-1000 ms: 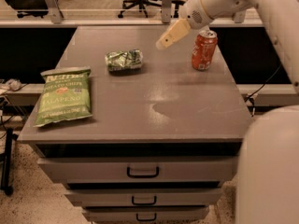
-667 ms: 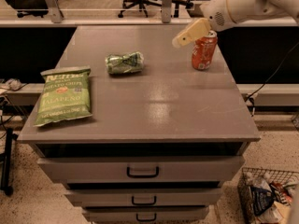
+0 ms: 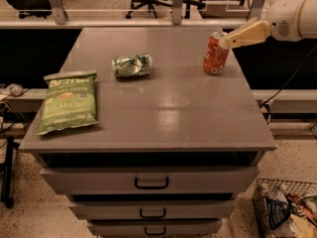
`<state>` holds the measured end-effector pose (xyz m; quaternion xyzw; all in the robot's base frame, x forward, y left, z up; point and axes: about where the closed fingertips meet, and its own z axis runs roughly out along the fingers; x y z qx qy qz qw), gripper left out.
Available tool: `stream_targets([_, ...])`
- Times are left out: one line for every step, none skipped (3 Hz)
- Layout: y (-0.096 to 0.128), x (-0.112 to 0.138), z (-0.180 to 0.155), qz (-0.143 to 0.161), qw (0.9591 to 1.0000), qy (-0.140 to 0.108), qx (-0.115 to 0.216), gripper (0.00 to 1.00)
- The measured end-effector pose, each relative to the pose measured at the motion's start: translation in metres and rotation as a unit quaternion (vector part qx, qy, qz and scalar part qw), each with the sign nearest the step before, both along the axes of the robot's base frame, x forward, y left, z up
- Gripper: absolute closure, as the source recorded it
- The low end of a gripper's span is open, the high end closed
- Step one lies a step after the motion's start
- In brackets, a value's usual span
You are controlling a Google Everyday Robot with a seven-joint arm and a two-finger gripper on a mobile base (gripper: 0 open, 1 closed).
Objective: Knock green can over
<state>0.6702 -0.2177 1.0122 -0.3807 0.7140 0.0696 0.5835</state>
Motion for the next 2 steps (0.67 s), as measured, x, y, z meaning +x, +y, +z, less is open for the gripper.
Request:
stream_targets([-0.0366, -0.0187, 0.0099, -0.032, 0.9988, -0.035, 0.017, 0.0])
stream_targets([-0.0404, -0.0206, 0.0105, -0.034, 0.9987, -0.035, 0.016, 0.0])
